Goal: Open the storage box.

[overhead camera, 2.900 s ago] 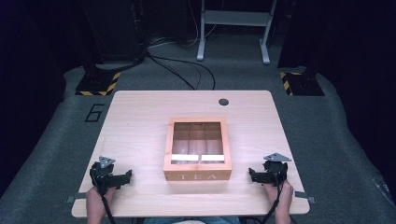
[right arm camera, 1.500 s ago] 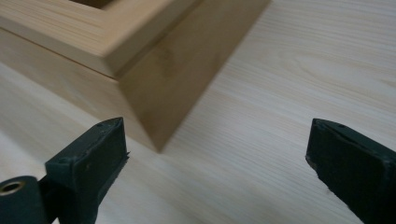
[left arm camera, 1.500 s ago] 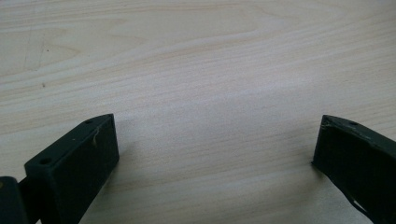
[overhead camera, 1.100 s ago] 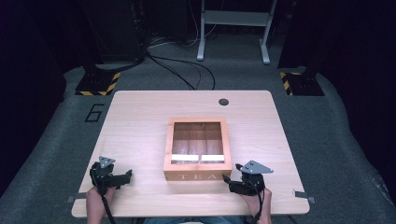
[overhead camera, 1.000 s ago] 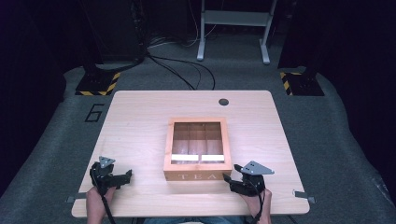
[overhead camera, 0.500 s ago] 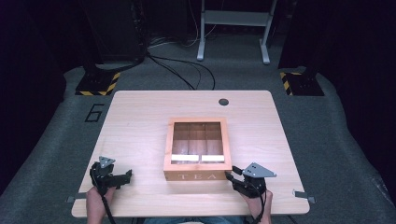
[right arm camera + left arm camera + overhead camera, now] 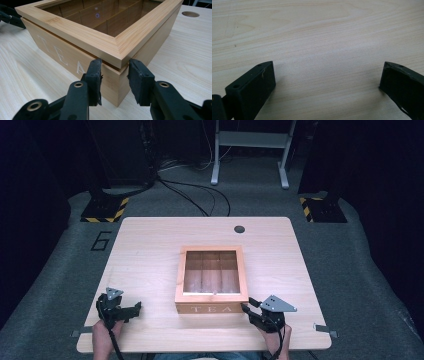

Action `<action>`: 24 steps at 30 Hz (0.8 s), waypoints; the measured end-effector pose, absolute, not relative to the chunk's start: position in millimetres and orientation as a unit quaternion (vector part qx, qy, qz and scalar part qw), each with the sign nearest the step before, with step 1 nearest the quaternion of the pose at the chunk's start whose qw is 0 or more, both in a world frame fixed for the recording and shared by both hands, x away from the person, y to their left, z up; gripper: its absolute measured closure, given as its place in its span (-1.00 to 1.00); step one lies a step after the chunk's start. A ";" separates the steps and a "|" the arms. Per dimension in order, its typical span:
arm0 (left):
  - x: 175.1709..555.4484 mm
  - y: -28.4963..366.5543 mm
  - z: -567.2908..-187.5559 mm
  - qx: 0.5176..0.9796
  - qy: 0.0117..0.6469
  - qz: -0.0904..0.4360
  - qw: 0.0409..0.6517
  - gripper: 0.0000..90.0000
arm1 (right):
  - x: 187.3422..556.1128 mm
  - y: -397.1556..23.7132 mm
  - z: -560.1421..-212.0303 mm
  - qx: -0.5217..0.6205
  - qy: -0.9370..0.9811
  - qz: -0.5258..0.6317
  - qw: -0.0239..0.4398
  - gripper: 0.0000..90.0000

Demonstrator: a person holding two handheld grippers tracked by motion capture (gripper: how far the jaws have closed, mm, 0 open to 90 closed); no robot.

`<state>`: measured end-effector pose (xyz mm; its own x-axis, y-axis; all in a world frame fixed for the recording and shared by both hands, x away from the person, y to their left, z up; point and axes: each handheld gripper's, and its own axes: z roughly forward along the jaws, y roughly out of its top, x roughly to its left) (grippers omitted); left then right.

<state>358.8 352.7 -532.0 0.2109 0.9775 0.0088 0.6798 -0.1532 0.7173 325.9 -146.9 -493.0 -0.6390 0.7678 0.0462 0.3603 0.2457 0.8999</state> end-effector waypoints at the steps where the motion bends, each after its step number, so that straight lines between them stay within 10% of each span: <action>1: 358.8 352.7 -532.0 0.718 0.577 0.248 0.301 -1.00 | 325.7 -147.3 -493.0 0.370 0.761 0.491 0.207 0.39; 24: 358.8 352.7 -532.0 0.718 0.577 0.248 0.301 -1.00 | 328.5 -144.4 -484.4 0.369 0.742 0.511 0.229 0.42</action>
<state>358.8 352.7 -532.0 0.2108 0.9775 0.0086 0.6796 -0.1529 0.7175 328.5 -144.4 -484.4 -0.6228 0.7815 0.0378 0.3147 0.2060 0.9266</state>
